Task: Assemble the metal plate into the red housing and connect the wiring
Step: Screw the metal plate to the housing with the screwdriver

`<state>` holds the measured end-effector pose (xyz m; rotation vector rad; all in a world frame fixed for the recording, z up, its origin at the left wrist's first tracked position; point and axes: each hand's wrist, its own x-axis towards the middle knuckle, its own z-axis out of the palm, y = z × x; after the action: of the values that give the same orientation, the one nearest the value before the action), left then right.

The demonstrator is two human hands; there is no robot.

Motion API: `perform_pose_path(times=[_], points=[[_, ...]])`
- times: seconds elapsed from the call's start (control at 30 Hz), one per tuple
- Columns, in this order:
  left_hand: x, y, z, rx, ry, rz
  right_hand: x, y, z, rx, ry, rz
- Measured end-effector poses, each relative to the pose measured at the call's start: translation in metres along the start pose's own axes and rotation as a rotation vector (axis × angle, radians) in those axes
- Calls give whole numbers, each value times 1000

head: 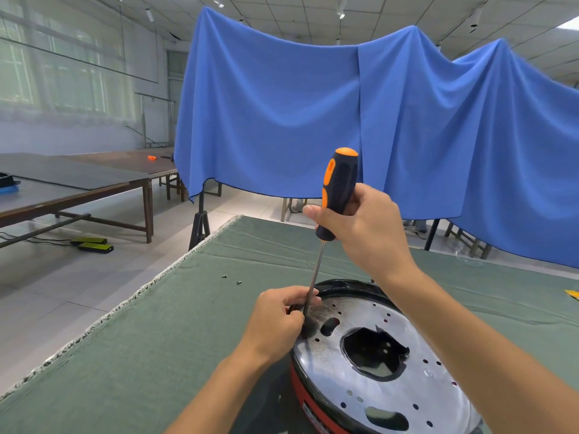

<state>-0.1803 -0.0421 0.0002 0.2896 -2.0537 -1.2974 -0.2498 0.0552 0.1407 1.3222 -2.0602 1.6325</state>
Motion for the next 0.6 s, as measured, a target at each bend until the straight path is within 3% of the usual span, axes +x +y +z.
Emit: perform_pose_path(times=[0.1,0.33,0.53,0.6], points=[[-1,0,-1,-25,4,25,-1,-1,1,-1,11,6],[1,-4,-3,4,-36,31,2,-4,-13,143,-202,104],[-1,-2,1,-104,-44,8,4,-2,-2,-42,-8,40],[0,-4,1,-110,-38,6,4,-2,-1,-75,-23,32]])
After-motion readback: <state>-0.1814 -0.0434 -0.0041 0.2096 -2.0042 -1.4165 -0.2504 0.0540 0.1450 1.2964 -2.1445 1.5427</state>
